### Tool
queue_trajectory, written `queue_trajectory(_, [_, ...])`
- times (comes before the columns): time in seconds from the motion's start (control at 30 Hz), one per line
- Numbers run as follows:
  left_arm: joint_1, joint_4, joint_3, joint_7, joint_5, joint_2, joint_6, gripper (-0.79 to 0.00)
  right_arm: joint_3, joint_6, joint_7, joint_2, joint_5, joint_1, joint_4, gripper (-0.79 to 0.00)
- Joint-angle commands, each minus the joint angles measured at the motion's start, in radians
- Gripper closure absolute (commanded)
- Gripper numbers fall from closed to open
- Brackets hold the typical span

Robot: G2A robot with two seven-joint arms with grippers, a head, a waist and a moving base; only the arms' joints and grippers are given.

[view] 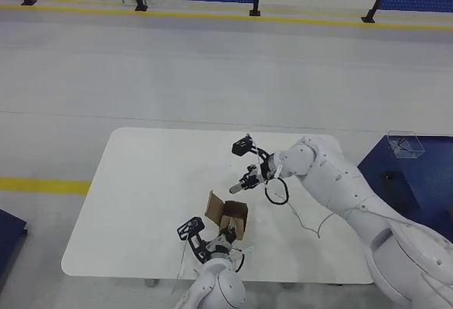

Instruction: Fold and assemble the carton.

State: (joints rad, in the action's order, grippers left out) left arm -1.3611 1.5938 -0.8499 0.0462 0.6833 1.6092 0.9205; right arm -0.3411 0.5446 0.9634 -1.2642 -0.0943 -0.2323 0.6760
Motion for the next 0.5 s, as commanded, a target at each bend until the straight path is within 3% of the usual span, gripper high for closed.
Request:
queue_trajectory(0.0, [0.008,-0.012,0.002,-0.002,-0.002,0.004,0.000,-0.785,-0.004,-0.023,0.012,0.005,-0.028,0.004,-0.005,-0.785])
queue_trajectory(0.13, [0.016,-0.023,0.008,-0.009,0.003,0.010,-0.003,-0.785,0.023,-0.116,0.015,-0.001,-0.135,-0.016,0.025,-0.785])
queue_trajectory(0.47, [0.025,-0.040,0.011,-0.036,0.027,0.020,0.016,-0.785,0.004,-0.091,0.021,-0.009,-0.153,-0.053,0.065,-0.785])
